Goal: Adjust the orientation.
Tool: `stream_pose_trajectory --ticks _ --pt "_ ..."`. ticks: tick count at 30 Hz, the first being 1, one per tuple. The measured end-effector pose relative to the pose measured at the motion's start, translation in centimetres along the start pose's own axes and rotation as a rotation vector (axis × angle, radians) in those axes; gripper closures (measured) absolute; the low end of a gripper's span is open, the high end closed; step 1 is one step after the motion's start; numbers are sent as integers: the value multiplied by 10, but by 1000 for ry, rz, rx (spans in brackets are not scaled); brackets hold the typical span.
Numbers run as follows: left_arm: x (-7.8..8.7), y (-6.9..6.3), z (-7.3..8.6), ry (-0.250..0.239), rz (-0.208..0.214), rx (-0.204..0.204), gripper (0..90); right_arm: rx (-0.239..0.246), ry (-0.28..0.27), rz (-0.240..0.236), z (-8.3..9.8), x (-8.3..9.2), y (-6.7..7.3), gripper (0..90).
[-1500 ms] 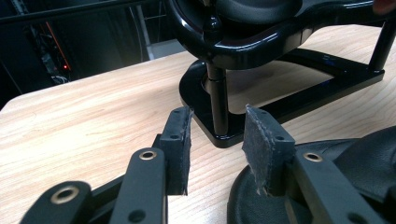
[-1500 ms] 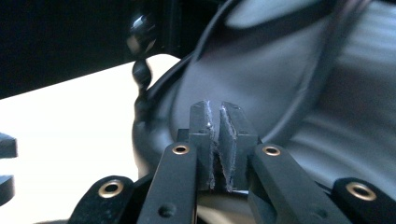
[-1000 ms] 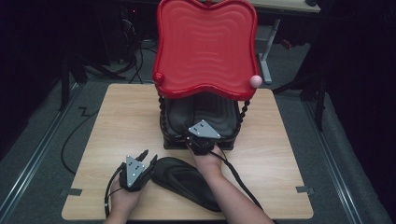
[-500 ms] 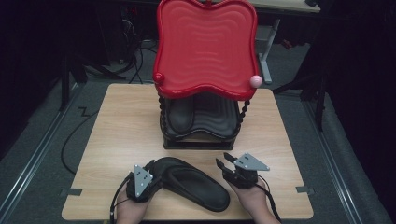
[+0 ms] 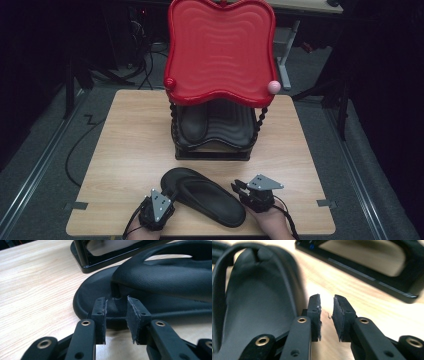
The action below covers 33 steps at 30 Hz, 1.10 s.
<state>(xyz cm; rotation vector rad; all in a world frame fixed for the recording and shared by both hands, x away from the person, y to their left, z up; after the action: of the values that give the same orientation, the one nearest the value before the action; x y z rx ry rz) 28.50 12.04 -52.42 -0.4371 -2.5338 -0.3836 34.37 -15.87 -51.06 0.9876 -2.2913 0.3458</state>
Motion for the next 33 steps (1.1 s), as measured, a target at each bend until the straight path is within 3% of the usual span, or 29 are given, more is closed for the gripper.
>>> stream_pose_trajectory --ticks 2,5,7,11,16,21,26,30,33 --pt "-4 0 -2 6 9 18 703 6 19 -22 1 -4 6 772" --pt "-15 -1 -5 32 14 14 702 21 24 -25 1 -7 16 807" --pt "-21 0 -8 47 6 14 713 17 25 -55 1 -9 23 808" --pt "-28 15 -9 58 -16 55 730 53 26 -75 1 -12 42 810" --pt "-22 34 -5 45 -55 115 735 101 17 -111 -3 -20 67 788" --pt "-3 44 -2 -20 -105 160 722 114 -13 -64 -10 -16 69 719" --pt "18 28 1 -69 -98 169 639 76 -97 -63 -24 -9 64 685" --pt "32 9 -4 -130 -91 151 567 79 -104 -103 -29 -14 68 648" --pt "36 -3 -6 -136 -20 195 520 102 -91 -119 -31 -21 76 625"
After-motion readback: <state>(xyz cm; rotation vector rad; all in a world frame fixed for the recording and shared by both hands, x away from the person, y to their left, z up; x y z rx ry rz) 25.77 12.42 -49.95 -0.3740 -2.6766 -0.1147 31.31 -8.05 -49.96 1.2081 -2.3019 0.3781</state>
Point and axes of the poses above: each handheld gripper's, and its own axes: x roughly backward along the jaws, z roughly out of its underside, y roughly to its left, the point moved 4 cm from there along -x, roughly forward along the jaws, and after that the axes turned 5 degrees about y, right-handed, at the moved point
